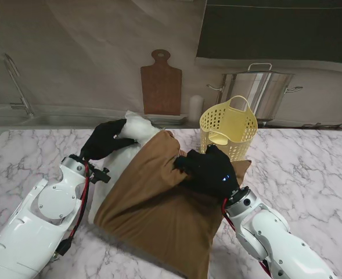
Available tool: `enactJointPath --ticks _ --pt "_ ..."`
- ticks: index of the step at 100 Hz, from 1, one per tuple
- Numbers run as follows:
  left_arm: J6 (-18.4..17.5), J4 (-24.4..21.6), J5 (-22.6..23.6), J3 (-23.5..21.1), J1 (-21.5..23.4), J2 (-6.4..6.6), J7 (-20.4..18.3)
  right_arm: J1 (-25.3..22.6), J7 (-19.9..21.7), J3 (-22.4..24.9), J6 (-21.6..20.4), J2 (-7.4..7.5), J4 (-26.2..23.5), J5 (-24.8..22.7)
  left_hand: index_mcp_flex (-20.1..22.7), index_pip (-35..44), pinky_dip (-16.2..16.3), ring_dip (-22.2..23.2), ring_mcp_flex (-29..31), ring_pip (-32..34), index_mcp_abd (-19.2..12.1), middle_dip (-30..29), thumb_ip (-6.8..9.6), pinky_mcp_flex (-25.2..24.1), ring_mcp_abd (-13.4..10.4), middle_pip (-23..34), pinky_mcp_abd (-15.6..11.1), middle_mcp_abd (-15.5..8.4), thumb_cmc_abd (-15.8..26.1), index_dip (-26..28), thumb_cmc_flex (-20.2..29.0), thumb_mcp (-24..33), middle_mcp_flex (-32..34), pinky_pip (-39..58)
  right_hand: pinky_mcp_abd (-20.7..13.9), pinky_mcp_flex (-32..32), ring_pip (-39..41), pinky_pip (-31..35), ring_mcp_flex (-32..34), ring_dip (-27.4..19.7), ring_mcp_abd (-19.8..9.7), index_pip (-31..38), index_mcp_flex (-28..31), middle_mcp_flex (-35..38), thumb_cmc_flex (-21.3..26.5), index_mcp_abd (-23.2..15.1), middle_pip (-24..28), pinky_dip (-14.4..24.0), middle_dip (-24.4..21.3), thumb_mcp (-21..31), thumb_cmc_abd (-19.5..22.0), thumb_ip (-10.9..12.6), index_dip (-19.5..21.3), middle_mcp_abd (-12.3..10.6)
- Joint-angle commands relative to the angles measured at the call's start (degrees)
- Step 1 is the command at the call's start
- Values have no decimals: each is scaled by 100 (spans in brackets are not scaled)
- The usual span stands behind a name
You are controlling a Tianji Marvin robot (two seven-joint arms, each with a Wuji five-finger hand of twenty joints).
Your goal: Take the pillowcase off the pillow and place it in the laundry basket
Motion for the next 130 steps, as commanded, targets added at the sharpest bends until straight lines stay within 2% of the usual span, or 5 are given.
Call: enactJointPath --ticks 1,48,84,104,130 --pt "-101 -151 79 -62 29 -35 94 -158 133 82 -11 28 -126 -3 107 736 145 197 131 190 -352 213 120 41 -656 307 -369 -324 362 375 680 365 127 8249 236 -286 -394 -190 -250 -127 -106 -544 216 -209 -274 -49 -162 31 -104 167 463 534 349 -174" --pt "-202 -398 377 -84 113 -17 171 -634 1276 490 104 -34 -1113 218 -54 831 220 317 81 151 -384 345 98 -18 -686 381 -391 -316 447 470 686 424 -10 8135 1394 -2709 -3501 -2298 -3562 -1453 1095 -4533 -2410 -3303 -1395 890 -2092 -172 -1841 -85 660 820 -55 895" --pt "59 -195 341 199 -41 -61 258 178 1671 -151 274 50 -778 -171 -63 807 273 342 79 129 -338 351 95 -32 -661 377 -346 -277 438 461 684 460 -28 8114 1553 -3176 -4203 -2917 -4264 -1985 1347 -4641 -2214 -4047 494 60 -2517 -520 -2563 433 290 1139 197 992" --pt "-61 -349 349 137 30 -48 241 631 2265 -568 406 96 -596 -329 -74 808 294 349 74 124 -348 357 91 -25 -660 387 -344 -285 447 474 685 471 -41 8109 1528 -3207 -4181 -2716 -4451 -1963 1269 -3657 -1229 -4056 347 -641 -2825 -416 -2912 3439 -424 1035 480 918" --pt "-66 -375 566 -117 39 -52 386 462 1883 -400 303 128 -488 -442 -99 819 317 364 74 138 -342 377 89 -24 -646 416 -347 -255 458 496 686 498 -61 8104 1516 -3230 -4078 -2670 -4343 -1880 1248 -502 543 -3389 -339 -879 -2249 -317 -2186 -62 202 559 1599 979"
